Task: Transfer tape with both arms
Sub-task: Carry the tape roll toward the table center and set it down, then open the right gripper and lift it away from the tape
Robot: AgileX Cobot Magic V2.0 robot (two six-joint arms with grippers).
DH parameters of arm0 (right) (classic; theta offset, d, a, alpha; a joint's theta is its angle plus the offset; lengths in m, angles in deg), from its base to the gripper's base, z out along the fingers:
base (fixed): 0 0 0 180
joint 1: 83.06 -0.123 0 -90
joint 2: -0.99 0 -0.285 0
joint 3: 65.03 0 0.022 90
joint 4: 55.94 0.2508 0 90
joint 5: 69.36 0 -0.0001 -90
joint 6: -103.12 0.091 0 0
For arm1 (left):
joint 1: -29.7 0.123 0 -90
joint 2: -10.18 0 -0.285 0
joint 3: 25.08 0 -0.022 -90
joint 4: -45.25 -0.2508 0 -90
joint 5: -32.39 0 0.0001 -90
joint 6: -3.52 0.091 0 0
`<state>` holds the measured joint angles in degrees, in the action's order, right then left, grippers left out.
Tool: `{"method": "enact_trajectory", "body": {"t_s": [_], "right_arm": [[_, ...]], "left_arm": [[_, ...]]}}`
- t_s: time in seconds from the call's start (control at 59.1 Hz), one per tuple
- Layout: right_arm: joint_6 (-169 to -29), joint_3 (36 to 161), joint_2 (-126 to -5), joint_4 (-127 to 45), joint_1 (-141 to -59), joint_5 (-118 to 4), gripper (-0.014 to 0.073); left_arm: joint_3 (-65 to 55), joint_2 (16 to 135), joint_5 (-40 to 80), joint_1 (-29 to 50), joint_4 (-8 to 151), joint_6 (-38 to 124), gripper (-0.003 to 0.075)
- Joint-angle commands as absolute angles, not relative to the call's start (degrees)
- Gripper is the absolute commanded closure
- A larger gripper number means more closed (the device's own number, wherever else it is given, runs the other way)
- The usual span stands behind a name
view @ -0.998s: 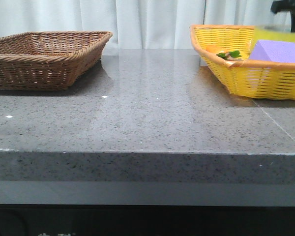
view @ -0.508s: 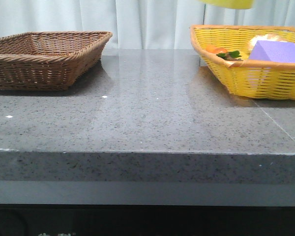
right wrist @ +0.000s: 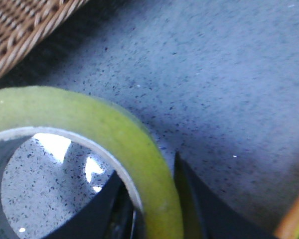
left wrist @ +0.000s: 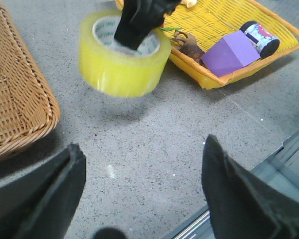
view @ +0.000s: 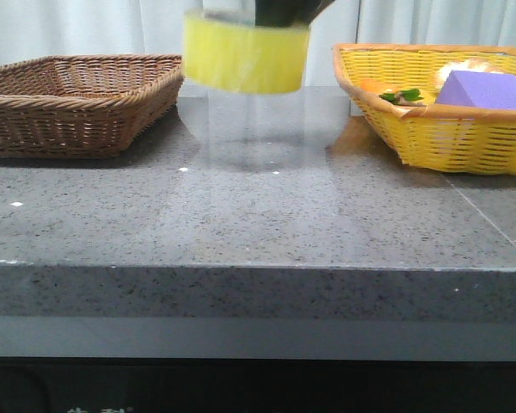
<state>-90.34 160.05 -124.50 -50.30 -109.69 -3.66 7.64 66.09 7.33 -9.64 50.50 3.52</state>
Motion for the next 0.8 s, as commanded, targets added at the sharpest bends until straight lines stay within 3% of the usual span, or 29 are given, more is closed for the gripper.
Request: {"method": "enact_trajectory", "body": {"t_s": [0.0,0.271,0.508,0.778], "right_arm": [[-91.01,161.87,-122.32,-50.61,-109.89,-6.55,0.0453],[-91.06,161.87,-126.13,-52.06,-109.95,-6.53,0.0440],[-90.98,161.93,-126.07,-52.25,-109.95,-6.29,0.0195],[-90.35,161.94,-118.79,-44.84,-109.32,-6.04,0.0179]], "left_arm": [[5.66,65.96,11.70,-10.12,50.56,3.04,0.0228],[5.66,65.96,11.70,-10.12,50.56,3.04,0.0227],[5.66,65.96,11.70,-10.12,50.56,3.04,0.0227],[5.66,65.96,11.70,-10.12,50.45,3.04,0.0227]]}}
